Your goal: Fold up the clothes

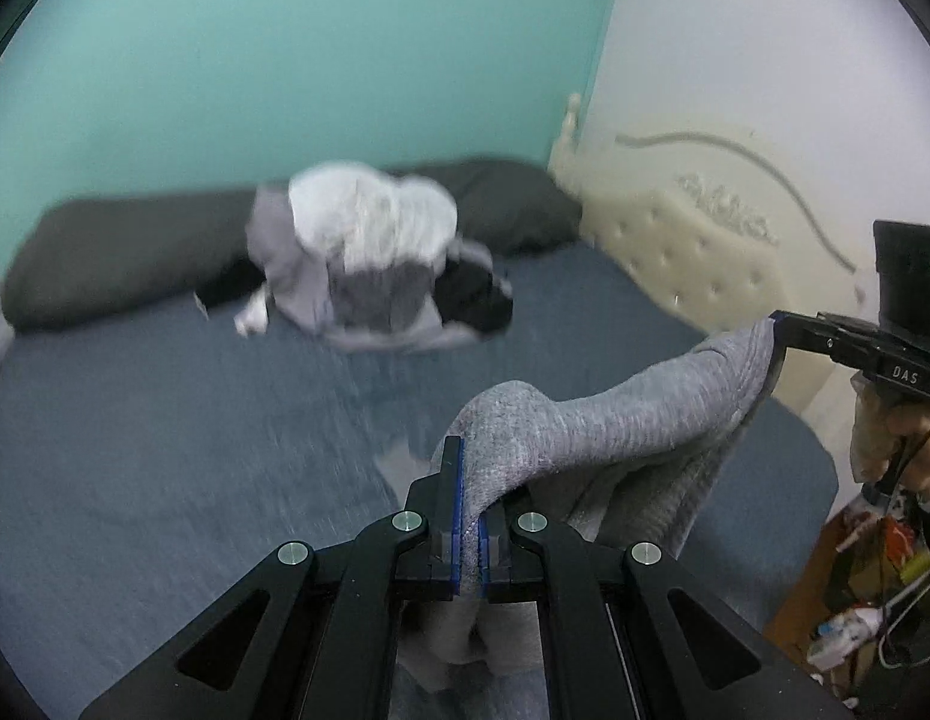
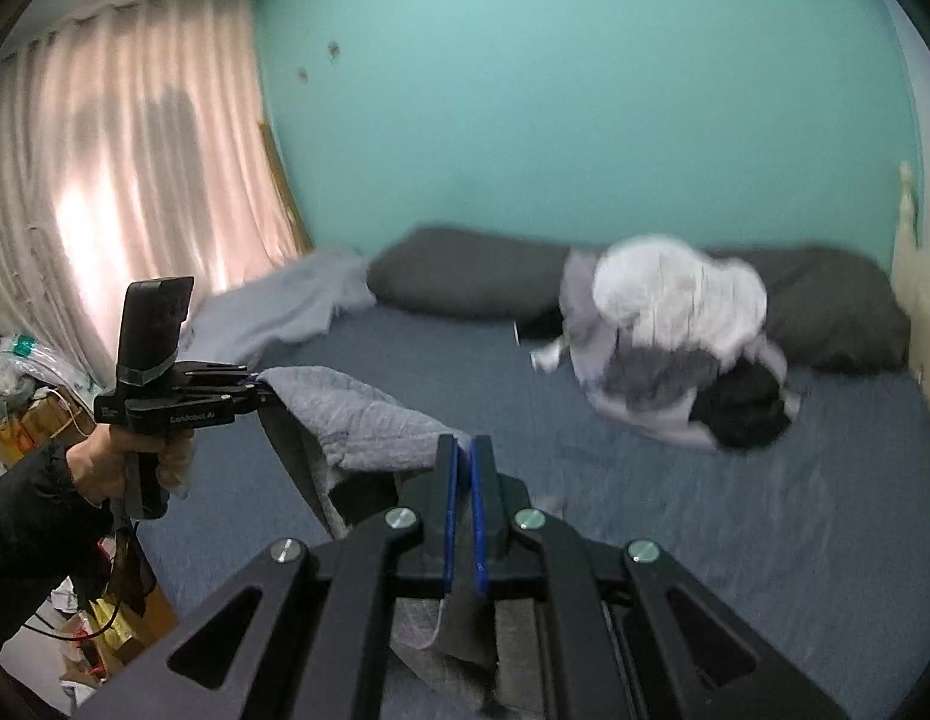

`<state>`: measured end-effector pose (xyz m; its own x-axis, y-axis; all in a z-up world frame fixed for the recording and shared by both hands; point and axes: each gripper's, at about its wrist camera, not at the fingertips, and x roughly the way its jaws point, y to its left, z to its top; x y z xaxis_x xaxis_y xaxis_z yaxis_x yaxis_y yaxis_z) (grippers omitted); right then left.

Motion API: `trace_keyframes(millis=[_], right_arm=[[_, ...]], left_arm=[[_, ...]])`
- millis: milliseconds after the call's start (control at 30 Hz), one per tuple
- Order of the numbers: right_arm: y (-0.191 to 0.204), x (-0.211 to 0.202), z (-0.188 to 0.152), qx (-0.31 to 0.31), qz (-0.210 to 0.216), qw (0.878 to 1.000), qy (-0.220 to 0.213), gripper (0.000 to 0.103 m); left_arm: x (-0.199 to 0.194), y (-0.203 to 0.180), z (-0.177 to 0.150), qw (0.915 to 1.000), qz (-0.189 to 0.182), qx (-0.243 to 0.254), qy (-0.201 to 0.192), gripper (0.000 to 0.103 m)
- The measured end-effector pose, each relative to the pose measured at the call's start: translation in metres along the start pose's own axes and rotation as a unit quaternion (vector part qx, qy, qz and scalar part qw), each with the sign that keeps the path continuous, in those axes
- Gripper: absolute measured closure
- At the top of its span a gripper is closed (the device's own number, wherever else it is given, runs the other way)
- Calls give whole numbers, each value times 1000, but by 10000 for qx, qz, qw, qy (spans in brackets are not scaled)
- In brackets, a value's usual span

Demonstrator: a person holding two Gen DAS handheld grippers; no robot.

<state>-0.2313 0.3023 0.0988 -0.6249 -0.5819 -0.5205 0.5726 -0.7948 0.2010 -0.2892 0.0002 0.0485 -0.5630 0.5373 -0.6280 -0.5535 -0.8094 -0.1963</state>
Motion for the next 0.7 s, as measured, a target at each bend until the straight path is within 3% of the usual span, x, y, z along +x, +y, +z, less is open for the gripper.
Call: trace_keyframes(millis=[367,500,700], right_arm=[[-44,98,-74,533,-58,9945,904,99],[-58,120,-88,669,-123,9918,1078,99],[-74,140,-98,851,-240,9891,1177,99]], left_arm=[[81,33,-77,9953,32,-316,910,97],[111,46,-105,9913,43,-431,1240,80],[86,62,-121,9922,202,-568,1093,61]])
